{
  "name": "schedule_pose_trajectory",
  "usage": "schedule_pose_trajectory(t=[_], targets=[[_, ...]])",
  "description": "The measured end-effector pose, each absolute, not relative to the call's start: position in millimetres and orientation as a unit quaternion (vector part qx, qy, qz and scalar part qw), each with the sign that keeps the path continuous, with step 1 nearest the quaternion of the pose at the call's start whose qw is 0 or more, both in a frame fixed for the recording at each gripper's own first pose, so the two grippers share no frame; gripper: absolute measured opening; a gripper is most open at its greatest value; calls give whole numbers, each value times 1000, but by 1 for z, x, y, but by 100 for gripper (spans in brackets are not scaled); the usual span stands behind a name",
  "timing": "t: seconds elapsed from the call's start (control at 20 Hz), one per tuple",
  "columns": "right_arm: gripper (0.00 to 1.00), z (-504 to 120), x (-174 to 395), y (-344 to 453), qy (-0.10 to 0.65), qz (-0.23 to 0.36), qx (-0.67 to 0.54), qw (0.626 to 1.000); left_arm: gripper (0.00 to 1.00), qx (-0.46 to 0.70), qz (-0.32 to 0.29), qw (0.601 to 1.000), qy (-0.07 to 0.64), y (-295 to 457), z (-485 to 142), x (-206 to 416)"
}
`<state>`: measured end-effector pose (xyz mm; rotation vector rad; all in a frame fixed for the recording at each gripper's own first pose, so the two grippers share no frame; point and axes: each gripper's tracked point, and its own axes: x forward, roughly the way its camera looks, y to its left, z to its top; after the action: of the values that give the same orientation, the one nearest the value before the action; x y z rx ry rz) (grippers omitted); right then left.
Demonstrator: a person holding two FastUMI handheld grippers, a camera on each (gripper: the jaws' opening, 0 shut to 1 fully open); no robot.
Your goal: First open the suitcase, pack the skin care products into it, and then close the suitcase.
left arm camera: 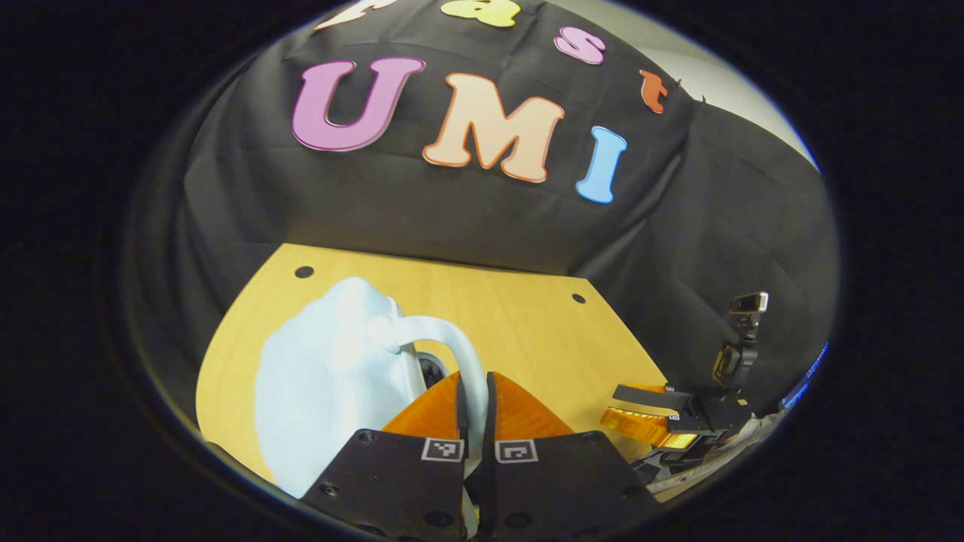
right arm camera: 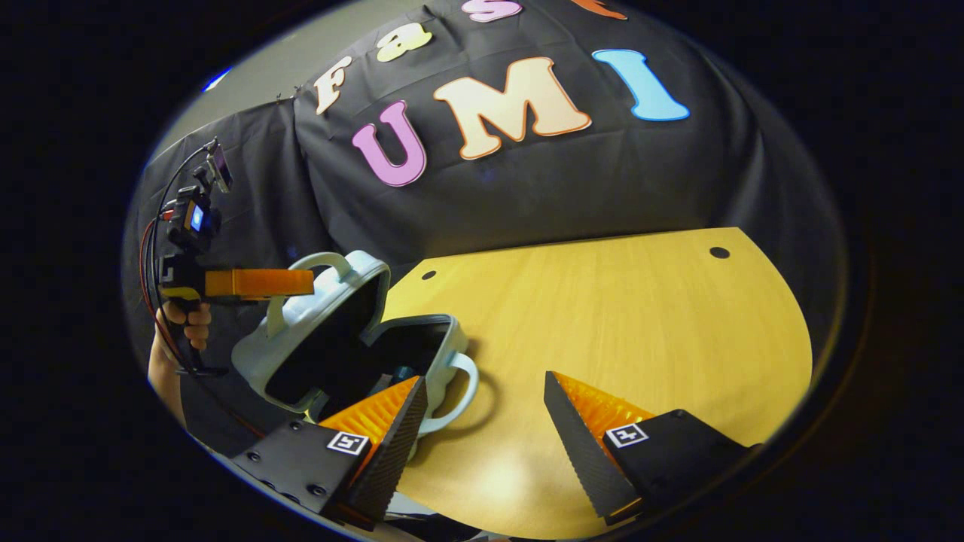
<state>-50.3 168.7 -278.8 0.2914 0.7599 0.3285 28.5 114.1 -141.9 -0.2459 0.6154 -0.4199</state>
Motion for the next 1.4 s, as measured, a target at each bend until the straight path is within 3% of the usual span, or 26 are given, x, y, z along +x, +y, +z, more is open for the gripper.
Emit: schedule_pose_trajectory(t=[0.45,0.6,0.8,0.95,1.05,1.2,1.4], targets=[[98,-270,-65,93,359,117,140,916,2,-75,-197,900,382,48,-245,18],[98,-262,-66,75,347,120,133,921,14,-74,-146,917,364,42,-253,23],[98,-214,-42,54,272,110,95,951,100,-51,-65,969,235,46,-184,32],[98,-150,-12,53,174,80,77,978,99,-24,-7,994,109,63,-106,32],[98,-98,4,53,98,50,68,992,98,-3,-11,999,48,61,-64,28],[98,-54,6,71,32,34,63,997,98,24,-31,999,10,58,-26,22],[98,-32,3,89,5,29,50,998,98,10,-46,999,-1,68,-11,29]])
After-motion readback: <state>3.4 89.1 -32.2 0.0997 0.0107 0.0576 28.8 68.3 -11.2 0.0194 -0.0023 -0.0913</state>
